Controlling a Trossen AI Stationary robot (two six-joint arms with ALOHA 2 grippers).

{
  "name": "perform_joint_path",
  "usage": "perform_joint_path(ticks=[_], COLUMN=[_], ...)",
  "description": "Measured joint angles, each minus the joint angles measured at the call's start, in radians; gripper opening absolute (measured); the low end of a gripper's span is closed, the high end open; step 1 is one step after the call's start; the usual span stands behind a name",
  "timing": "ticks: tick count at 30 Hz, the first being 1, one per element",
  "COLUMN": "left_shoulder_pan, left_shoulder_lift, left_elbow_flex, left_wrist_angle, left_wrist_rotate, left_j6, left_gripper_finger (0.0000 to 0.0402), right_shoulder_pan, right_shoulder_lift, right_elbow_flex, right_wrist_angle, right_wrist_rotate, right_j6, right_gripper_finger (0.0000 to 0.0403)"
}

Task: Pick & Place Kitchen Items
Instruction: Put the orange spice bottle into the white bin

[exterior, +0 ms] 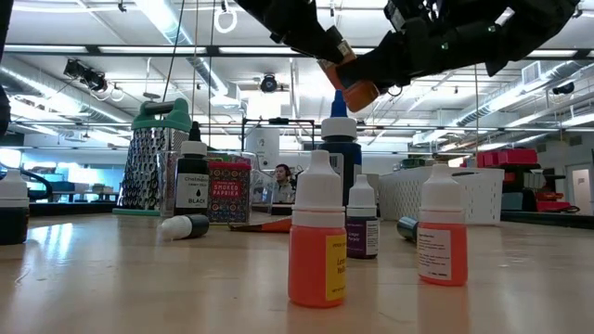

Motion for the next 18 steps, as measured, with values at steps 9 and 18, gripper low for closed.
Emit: perform_joint_path(ticks=[9,18], left_shoulder_pan=[-0.009,-0.041], left_shoulder_lift=[0.000,-0.023], left_elbow_flex=[0.001,0.001], left_wrist_angle=[0.020,0.015], left_wrist_rotate=[-0.121,-0.437], left_j6=[0.001,-0.083], left_gripper_finger=[0.0283,0.0289], right_shoulder_pan=[-0.001,-0.045], right_shoulder_lift=[0.001,-0.024], right_elbow_flex=[0.000,0.000], right_wrist_angle=[-0.032,-0.182], right_wrist_rotate=[0.041,0.612], right_j6=[-0.003,0.206], right_gripper_finger=[0.0219,0.0220])
